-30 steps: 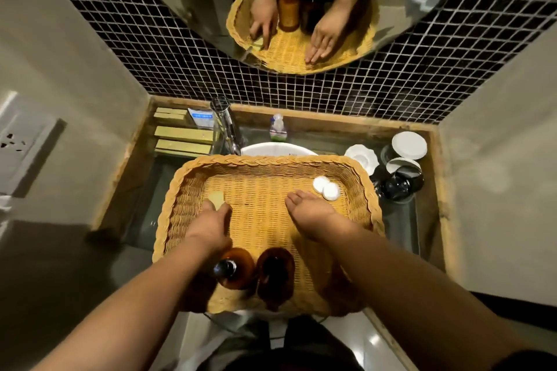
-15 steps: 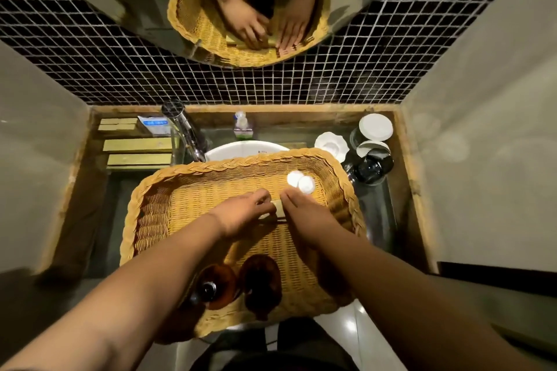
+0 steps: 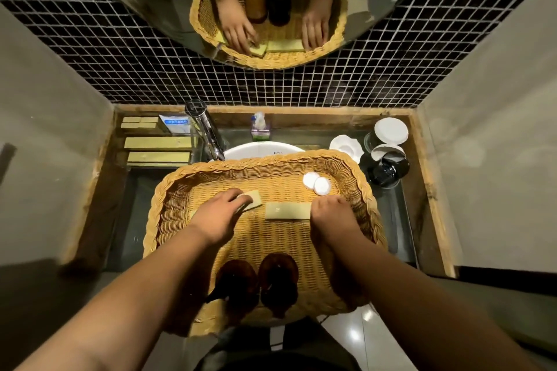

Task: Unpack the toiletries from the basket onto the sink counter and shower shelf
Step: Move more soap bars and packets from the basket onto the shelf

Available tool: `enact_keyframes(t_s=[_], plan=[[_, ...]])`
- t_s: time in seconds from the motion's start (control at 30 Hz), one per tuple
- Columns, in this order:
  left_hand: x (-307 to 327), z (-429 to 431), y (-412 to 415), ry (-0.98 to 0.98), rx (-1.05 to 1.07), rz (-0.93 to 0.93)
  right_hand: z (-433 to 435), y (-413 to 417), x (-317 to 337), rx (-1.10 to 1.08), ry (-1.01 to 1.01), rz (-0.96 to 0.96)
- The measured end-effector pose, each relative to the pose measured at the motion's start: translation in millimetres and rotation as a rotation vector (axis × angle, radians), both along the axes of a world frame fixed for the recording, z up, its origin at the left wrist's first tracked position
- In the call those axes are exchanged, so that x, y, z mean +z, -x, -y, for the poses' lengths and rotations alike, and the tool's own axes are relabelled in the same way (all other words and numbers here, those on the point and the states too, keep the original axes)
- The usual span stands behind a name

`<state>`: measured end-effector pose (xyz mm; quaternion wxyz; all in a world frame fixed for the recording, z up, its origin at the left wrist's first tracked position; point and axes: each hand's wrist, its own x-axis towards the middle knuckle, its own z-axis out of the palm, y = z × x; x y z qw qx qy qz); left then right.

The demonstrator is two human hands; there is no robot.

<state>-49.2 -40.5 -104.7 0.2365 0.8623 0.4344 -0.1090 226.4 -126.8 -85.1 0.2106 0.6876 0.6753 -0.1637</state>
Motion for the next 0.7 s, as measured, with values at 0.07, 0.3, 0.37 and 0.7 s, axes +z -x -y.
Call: enact_keyframes(t_s=[0.07, 0.3, 0.37, 0.7], plan=[[1, 2, 3, -0.027, 0.012, -0.040, 0, 1, 4, 0.030, 0.050, 0.142], [1, 12, -2, -0.087, 0.014, -0.096, -5, 23, -12, 0.186, -0.062, 0.001], [-2, 14, -2, -0.078, -0.002, -0.112, -2, 33, -14, 0.173, -0.036, -0.031], [-21, 25, 3, -0.160, -0.107, -0.148, 7, 33, -25, 0.221, -0.062, -0.111]])
